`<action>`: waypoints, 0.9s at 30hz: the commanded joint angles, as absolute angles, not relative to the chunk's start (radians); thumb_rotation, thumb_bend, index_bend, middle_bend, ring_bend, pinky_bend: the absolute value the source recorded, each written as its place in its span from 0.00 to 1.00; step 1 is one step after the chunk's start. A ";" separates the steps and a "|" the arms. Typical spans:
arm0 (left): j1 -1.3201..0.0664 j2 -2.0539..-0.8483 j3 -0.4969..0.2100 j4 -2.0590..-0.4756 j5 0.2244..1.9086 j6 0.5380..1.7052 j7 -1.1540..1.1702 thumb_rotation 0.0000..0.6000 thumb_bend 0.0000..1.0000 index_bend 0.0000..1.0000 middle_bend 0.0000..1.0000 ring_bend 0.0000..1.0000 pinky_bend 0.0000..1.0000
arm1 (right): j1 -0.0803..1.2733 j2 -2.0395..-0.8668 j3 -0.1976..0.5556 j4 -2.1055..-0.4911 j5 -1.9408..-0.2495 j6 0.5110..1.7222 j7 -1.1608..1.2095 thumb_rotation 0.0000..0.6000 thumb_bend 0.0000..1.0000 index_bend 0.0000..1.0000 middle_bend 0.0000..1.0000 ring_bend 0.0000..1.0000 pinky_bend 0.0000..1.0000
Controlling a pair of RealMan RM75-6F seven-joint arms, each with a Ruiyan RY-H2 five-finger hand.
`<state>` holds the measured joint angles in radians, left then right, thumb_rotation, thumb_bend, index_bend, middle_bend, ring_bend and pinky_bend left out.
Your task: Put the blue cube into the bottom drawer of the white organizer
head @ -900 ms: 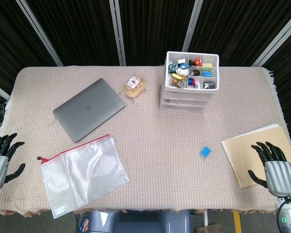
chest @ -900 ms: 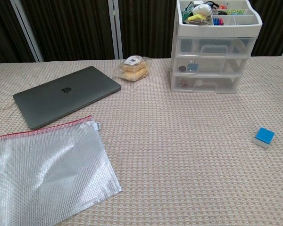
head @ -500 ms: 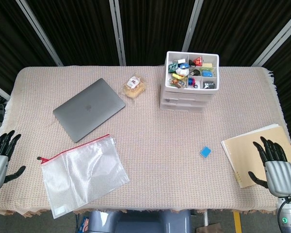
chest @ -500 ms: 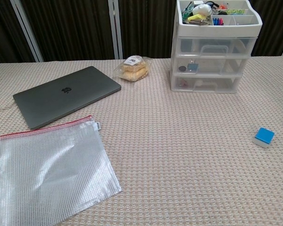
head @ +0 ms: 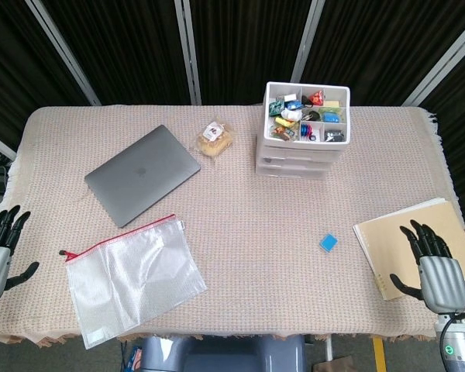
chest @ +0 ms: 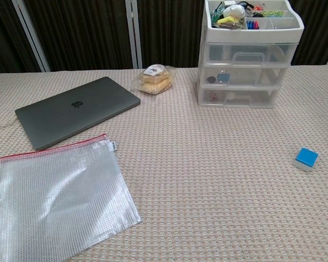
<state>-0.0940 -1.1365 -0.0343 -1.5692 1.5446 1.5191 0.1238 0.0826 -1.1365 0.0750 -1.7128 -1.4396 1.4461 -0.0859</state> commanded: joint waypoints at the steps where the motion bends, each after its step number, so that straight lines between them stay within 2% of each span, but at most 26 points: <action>1: -0.094 -1.137 -0.036 -1.571 1.540 1.517 0.119 1.00 0.24 0.04 0.00 0.00 0.00 | 0.112 -1.115 0.118 -1.855 -1.306 1.361 -0.075 1.00 0.12 0.12 0.40 0.46 0.55; 2: -0.095 -1.136 -0.037 -1.573 1.541 1.518 0.116 1.00 0.24 0.04 0.00 0.00 0.00 | 0.127 -1.108 0.139 -1.906 -1.252 1.328 -0.060 1.00 0.13 0.12 0.48 0.54 0.58; 4: -0.095 -1.137 -0.038 -1.573 1.546 1.523 0.113 1.00 0.24 0.04 0.00 0.00 0.00 | 0.157 -1.094 0.177 -1.974 -1.166 1.273 -0.036 1.00 0.16 0.12 0.59 0.64 0.63; 8: -0.094 -1.141 -0.039 -1.570 1.551 1.531 0.108 1.00 0.24 0.04 0.00 0.00 0.00 | 0.239 -1.089 0.259 -2.058 -0.984 1.172 -0.019 1.00 0.27 0.12 0.72 0.76 0.68; 14: -0.093 -1.144 -0.041 -1.567 1.554 1.538 0.099 1.00 0.24 0.04 0.00 0.00 0.00 | 0.363 -1.142 0.349 -2.085 -0.739 1.092 -0.038 1.00 0.39 0.12 0.74 0.79 0.69; 19: -0.094 -1.144 -0.041 -1.567 1.551 1.534 0.095 1.00 0.24 0.04 0.00 0.00 0.00 | 0.483 -1.216 0.456 -2.058 -0.487 1.011 0.030 1.00 0.46 0.12 0.75 0.80 0.70; 27: -0.096 -1.142 -0.042 -1.567 1.549 1.530 0.084 1.00 0.24 0.04 0.00 0.00 0.00 | 0.631 -1.313 0.529 -1.925 -0.156 0.922 0.096 1.00 0.49 0.12 0.76 0.81 0.70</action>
